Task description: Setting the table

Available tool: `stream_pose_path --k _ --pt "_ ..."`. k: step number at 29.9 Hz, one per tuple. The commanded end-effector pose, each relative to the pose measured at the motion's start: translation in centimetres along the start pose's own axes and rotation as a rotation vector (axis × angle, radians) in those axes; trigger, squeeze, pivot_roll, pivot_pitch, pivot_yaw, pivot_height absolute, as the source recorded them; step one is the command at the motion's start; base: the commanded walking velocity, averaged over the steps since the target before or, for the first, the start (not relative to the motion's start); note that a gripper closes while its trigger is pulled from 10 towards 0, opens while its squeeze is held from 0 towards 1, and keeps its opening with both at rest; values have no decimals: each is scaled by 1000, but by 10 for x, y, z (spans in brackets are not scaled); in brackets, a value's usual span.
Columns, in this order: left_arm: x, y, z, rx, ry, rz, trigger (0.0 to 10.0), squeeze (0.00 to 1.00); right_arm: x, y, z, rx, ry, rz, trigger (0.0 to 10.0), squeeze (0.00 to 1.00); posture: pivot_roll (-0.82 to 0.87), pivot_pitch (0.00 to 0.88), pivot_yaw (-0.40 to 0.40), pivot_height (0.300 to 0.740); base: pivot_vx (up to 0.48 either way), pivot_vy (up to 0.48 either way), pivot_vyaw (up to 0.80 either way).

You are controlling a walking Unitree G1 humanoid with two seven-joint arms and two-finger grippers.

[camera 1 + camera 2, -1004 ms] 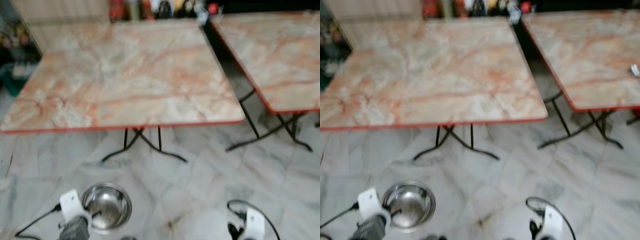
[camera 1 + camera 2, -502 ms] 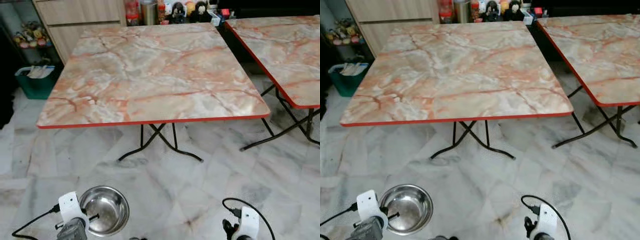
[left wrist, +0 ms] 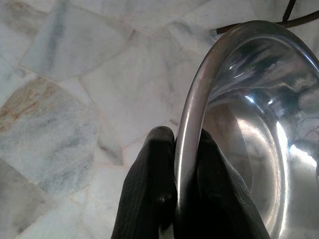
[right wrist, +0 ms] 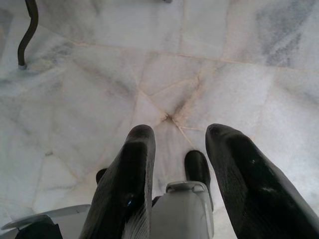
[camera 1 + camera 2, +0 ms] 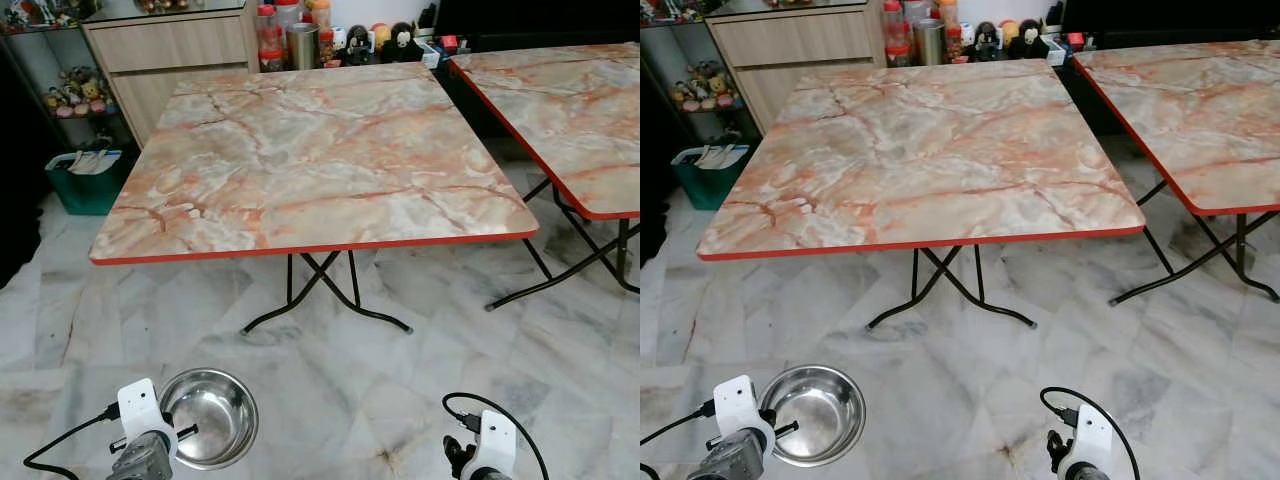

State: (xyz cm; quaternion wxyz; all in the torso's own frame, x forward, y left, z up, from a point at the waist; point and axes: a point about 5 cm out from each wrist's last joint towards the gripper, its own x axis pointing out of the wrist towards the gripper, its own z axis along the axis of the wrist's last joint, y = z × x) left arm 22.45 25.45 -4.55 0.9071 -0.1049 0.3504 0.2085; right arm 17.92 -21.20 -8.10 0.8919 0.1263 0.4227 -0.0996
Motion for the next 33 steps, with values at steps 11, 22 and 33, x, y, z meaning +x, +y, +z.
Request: stream_pose_path --k 11,22,33 --pt "-4 -6 -21 61 92 -44 10000 0 -1 -2 -4 10 -3 -21 10000 0 -33 76 74 740 0 0 0" --pt "-8 -12 -38 171 137 -79 10000 0 0 18 -11 -11 -4 3 10000 0 -24 116 50 740 0 -90 0" --pt "-11 -5 -45 128 140 -64 10000 0 -6 10 -33 -26 77 -5 10000 0 -23 172 41 740 0 -101 0"
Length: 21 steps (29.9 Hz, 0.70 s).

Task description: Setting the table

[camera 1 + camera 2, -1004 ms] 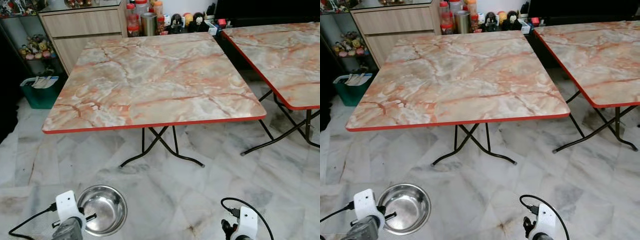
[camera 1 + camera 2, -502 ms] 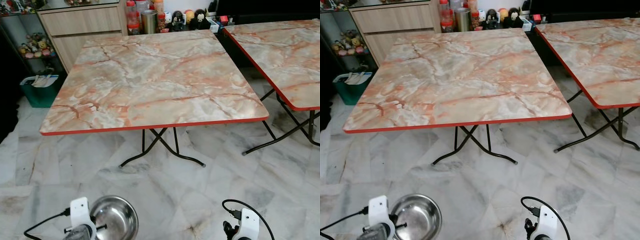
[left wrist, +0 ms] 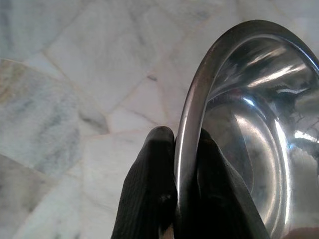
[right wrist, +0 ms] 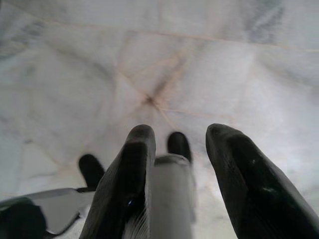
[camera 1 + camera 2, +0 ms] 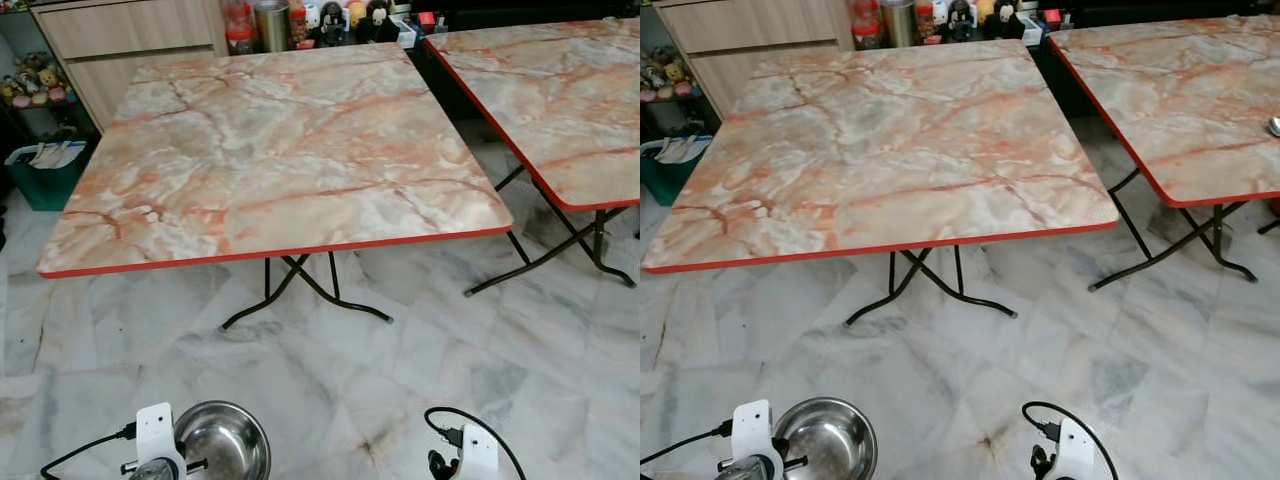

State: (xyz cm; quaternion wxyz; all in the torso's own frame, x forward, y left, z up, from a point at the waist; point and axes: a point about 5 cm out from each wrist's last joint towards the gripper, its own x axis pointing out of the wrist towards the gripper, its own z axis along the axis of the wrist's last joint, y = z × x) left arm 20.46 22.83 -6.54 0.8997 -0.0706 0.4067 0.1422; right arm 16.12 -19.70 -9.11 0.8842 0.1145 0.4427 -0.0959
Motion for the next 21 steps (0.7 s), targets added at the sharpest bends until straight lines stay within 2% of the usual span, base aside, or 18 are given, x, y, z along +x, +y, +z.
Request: stream_pose_path --k 1,3,7,11,18,21 --pt "-3 6 -12 -27 32 12 10000 0 -2 1 -10 -1 41 3 10000 0 -20 176 39 740 0 0 0" --pt "-3 5 -13 -81 22 2 10000 0 -3 -1 -13 -5 55 -1 10000 0 -18 180 39 740 0 0 0" --pt "-3 5 -13 -105 12 -2 10000 0 -4 -1 -17 -5 65 -2 10000 0 -14 171 42 740 0 0 0" --pt "-3 7 -13 -83 28 6 10000 0 -4 0 -19 2 72 -1 10000 0 -21 160 48 740 0 0 0" --pt "-3 7 -12 -69 28 -2 10000 0 -3 2 -16 -4 68 3 10000 0 -28 154 50 740 301 0 0" --pt "-3 6 -13 -61 32 -7 10000 0 -3 0 -17 -15 78 -3 10000 0 -24 124 39 740 342 0 0"
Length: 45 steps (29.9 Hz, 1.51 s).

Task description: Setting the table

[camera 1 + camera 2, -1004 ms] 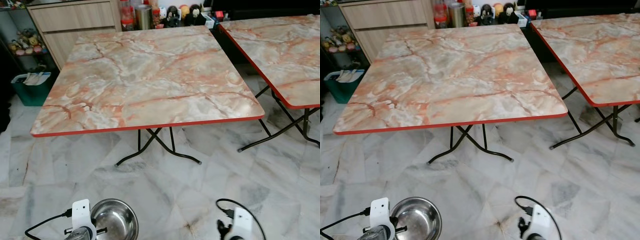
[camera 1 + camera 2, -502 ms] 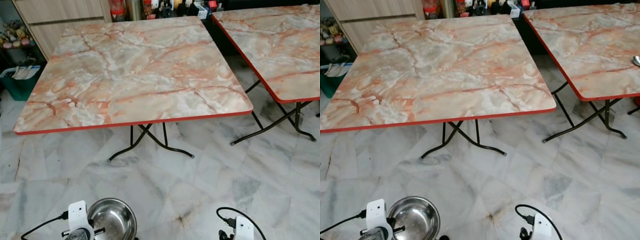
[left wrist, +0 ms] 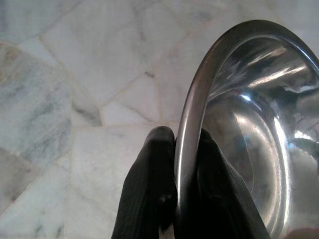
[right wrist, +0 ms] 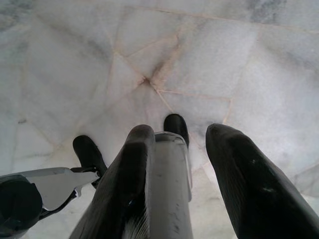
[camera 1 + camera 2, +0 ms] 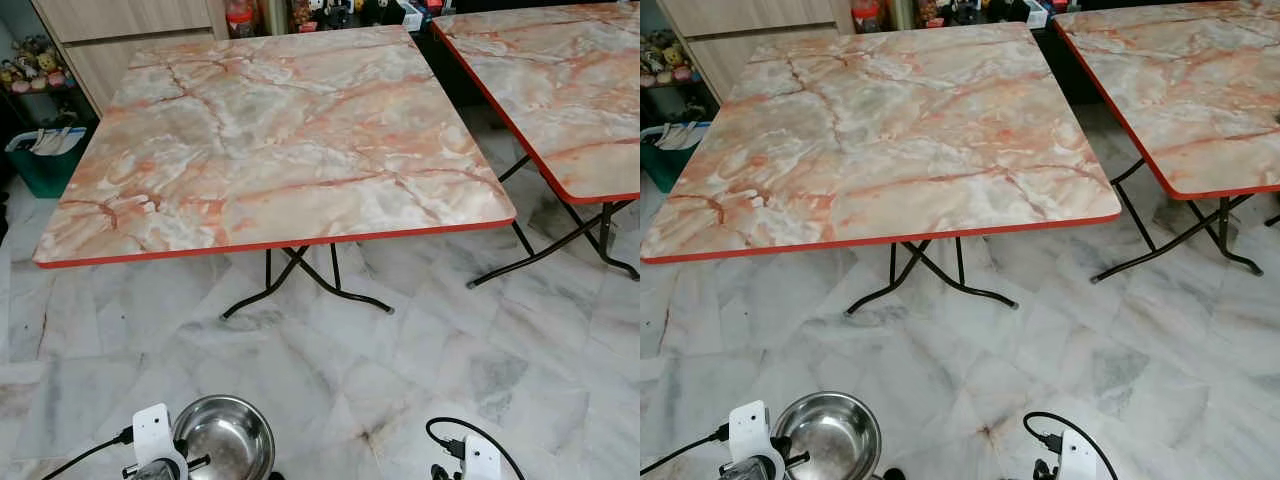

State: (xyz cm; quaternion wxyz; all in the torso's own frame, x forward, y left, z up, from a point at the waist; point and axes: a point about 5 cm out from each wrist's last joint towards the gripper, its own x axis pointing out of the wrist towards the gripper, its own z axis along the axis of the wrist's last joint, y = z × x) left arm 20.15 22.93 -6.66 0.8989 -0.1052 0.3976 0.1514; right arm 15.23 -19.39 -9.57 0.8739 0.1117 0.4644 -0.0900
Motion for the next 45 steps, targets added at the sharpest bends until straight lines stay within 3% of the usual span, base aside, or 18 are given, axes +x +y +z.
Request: stream_pose_path --k 1,25,31,38,45 --pt "-2 6 -10 11 39 9 10000 0 -1 0 -7 -3 29 -3 10000 0 -24 124 39 740 345 0 0" --pt "-2 0 -11 -3 34 11 10000 0 2 7 8 -21 -24 23 10000 0 -22 152 19 740 380 0 0" --pt "-1 0 -4 -7 10 22 10000 0 3 9 11 -23 -34 30 10000 0 -14 155 14 740 0 0 0" --pt "-1 17 13 -69 -90 126 10000 0 3 14 13 -28 -39 41 10000 0 1 158 13 740 0 0 0" --pt "-7 52 41 -181 -247 333 10000 0 4 18 12 -29 -39 48 10000 0 7 157 16 740 0 0 0"
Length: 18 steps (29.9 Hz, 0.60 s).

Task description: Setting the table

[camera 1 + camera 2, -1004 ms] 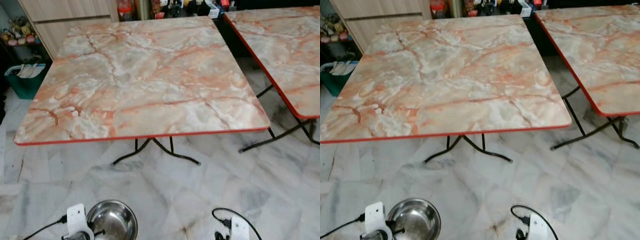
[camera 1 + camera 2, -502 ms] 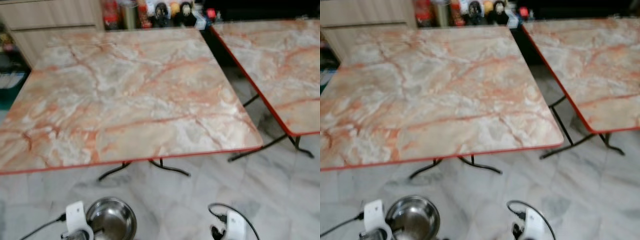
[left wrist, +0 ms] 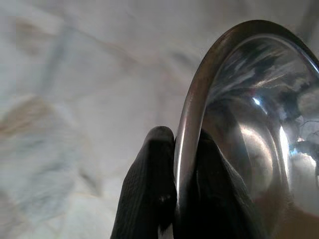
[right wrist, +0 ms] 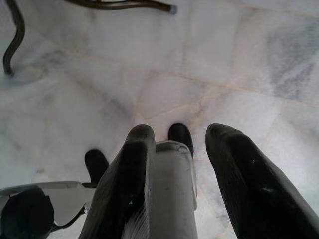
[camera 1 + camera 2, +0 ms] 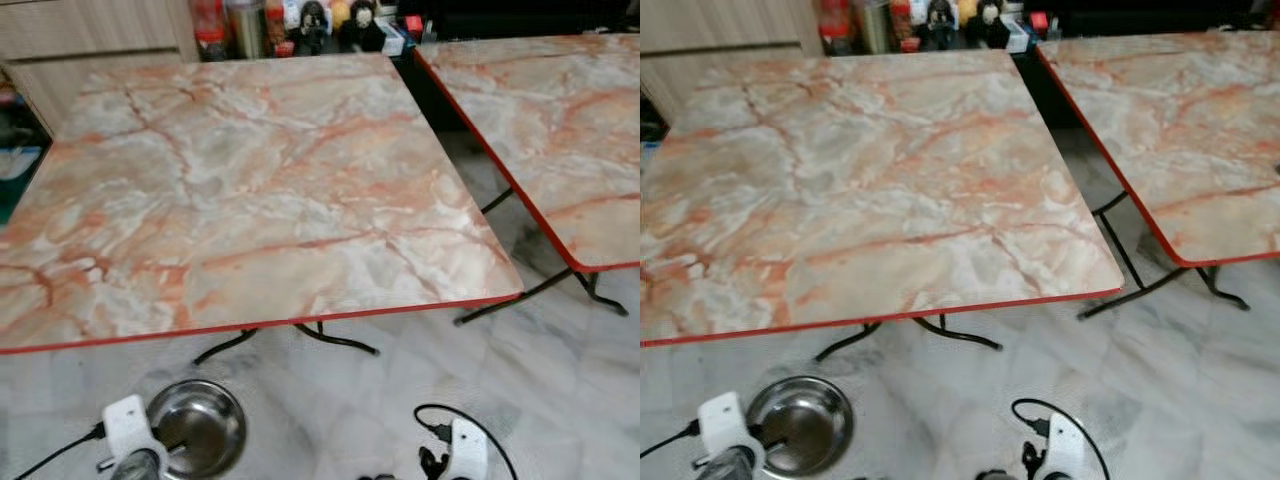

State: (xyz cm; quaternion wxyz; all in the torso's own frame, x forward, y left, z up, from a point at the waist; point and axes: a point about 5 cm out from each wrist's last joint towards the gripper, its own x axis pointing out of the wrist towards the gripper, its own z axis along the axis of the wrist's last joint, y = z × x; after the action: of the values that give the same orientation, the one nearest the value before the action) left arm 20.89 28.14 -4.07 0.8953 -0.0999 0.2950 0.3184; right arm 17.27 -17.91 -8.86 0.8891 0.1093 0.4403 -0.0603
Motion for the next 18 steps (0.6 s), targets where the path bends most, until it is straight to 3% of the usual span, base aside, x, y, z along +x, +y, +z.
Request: stream_pose_path --k 1,5,8,9,11,12,13,14,17,18 --pt "2 11 12 -26 -65 72 10000 0 -1 -2 -3 2 11 -9 10000 0 10 157 15 740 0 0 0" --pt "3 29 59 -43 -287 261 10000 0 0 3 -3 -1 9 -1 10000 0 15 156 16 740 0 0 0" --pt "1 40 83 -24 -387 368 10000 0 0 4 -2 -2 8 2 10000 0 18 154 15 740 0 0 0" --pt "-1 50 98 -8 -442 448 10000 0 0 4 -2 -3 7 4 10000 0 21 154 16 740 0 0 0" --pt "-2 53 103 -5 -460 474 10000 0 0 4 -2 -3 7 4 10000 0 24 153 15 740 0 0 0" --pt "-4 63 123 -3 -520 546 10000 0 0 3 -1 -4 4 5 10000 0 23 154 16 740 0 0 0" --pt "-4 63 123 -3 -520 546 10000 0 0 3 -1 -4 4 5 10000 0 23 154 16 740 0 0 0" --pt "-7 70 137 12 -562 602 10000 0 0 3 -1 -4 2 5 10000 0 23 154 16 740 0 0 0" --pt "-9 71 140 17 -574 623 10000 0 0 3 0 -4 2 5 10000 0 23 154 16 740 0 0 0" --pt "-15 79 160 19 -631 703 10000 0 0 2 -1 -3 1 6 10000 0 23 152 20 740 0 0 0"
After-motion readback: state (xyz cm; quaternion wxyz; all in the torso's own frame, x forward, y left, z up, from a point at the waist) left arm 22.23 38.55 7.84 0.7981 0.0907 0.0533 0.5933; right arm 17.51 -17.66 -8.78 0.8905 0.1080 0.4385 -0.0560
